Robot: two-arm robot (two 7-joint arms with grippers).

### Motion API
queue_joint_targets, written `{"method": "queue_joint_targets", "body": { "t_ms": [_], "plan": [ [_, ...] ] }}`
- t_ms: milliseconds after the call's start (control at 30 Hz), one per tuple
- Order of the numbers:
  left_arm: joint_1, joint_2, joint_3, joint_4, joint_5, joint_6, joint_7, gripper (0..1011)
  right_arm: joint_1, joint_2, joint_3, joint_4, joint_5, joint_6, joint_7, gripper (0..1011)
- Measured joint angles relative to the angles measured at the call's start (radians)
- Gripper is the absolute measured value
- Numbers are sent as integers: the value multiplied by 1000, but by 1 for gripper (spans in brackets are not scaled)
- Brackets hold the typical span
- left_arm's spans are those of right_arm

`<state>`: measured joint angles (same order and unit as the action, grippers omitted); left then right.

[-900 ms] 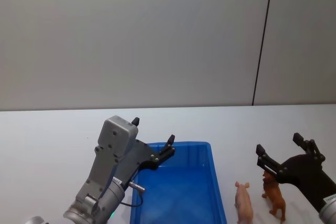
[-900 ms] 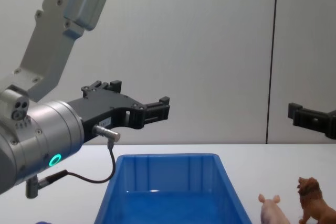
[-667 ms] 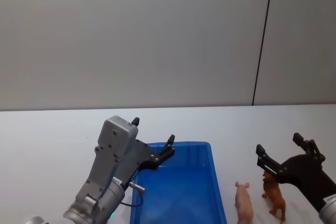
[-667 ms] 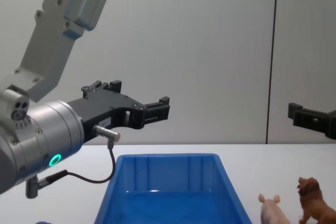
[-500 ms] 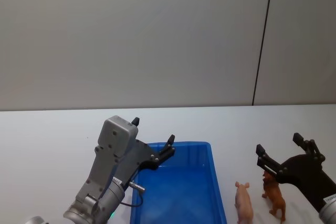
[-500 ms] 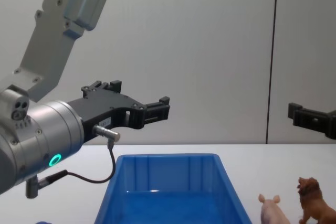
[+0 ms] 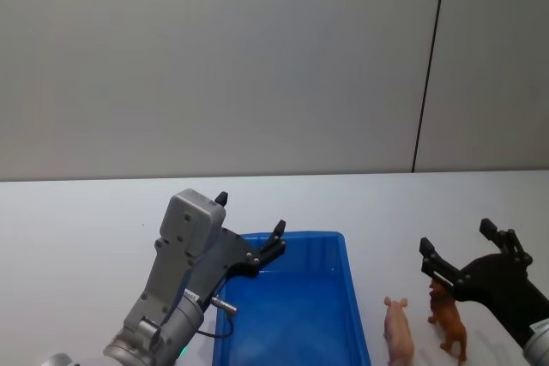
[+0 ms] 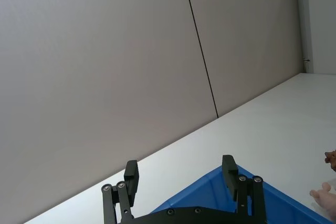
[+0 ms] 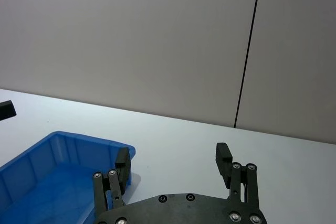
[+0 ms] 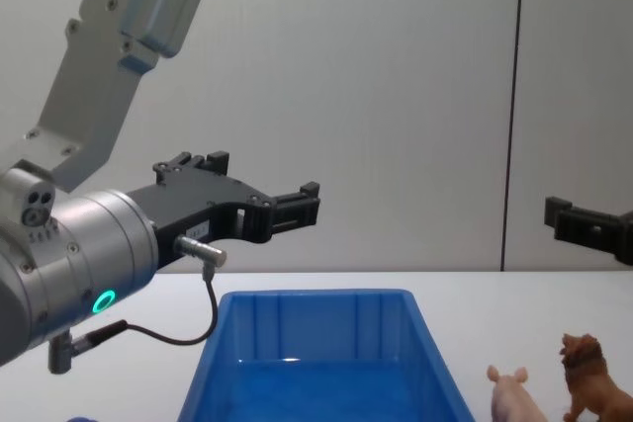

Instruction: Pick up the two dolls from the table and place them into the box.

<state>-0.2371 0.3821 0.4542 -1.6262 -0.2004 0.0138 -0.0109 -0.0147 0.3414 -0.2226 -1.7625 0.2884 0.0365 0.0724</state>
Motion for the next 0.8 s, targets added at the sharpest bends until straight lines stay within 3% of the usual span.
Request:
{"method": "queue_joint_targets", "body": {
  "t_ms": [800],
  "plan": [
    [0, 0, 0, 0, 0, 0, 0, 1001, -43, 68, 34, 57, 10, 124, 59, 1001]
  ]
}}
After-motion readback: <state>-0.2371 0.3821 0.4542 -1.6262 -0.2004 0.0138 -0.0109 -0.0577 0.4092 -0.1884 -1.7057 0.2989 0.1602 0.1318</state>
